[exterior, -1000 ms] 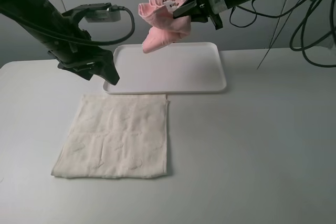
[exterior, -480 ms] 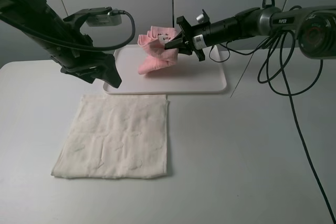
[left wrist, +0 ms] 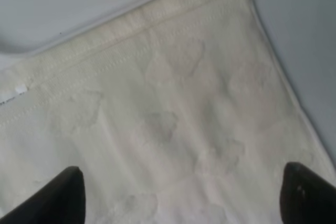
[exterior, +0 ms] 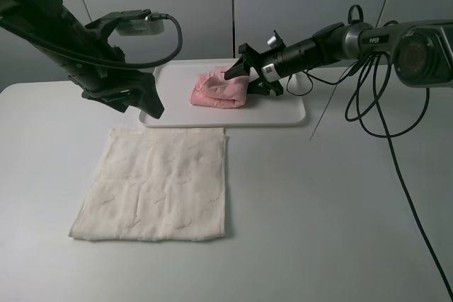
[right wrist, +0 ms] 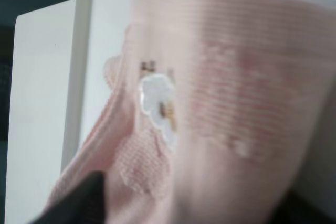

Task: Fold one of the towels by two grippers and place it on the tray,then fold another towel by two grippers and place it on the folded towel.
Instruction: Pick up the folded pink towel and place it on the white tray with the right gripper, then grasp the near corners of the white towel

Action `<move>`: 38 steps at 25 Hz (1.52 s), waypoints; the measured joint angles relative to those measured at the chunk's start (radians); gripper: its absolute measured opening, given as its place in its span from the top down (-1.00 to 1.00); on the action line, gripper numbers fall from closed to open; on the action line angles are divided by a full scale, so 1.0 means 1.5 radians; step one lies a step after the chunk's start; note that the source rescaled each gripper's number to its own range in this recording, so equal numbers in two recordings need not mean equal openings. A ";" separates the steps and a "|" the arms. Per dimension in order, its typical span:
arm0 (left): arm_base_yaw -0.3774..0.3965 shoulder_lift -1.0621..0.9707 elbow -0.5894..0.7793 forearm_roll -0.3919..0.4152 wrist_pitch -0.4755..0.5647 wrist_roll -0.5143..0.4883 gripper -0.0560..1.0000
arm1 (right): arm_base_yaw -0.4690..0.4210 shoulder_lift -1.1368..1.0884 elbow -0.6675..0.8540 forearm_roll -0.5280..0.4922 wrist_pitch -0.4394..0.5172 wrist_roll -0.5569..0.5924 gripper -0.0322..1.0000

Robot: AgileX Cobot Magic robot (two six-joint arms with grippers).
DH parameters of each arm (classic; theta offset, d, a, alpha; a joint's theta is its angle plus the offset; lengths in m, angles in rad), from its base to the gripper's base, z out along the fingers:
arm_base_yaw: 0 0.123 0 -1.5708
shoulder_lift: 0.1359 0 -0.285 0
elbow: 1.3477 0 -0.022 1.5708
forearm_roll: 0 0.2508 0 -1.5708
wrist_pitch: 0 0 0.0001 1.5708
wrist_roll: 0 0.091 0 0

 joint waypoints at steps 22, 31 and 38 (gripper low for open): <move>0.026 -0.103 0.000 0.046 0.112 0.054 -0.92 | -0.040 -0.317 0.099 -0.381 0.084 0.099 -0.87; 0.111 -0.143 0.106 0.080 0.079 0.239 -0.92 | 0.027 -0.530 0.470 -0.399 -0.025 -0.035 -0.87; 0.112 -0.145 0.161 0.108 0.063 0.509 -0.92 | 0.167 -0.568 0.531 -0.460 -0.002 -0.141 -0.87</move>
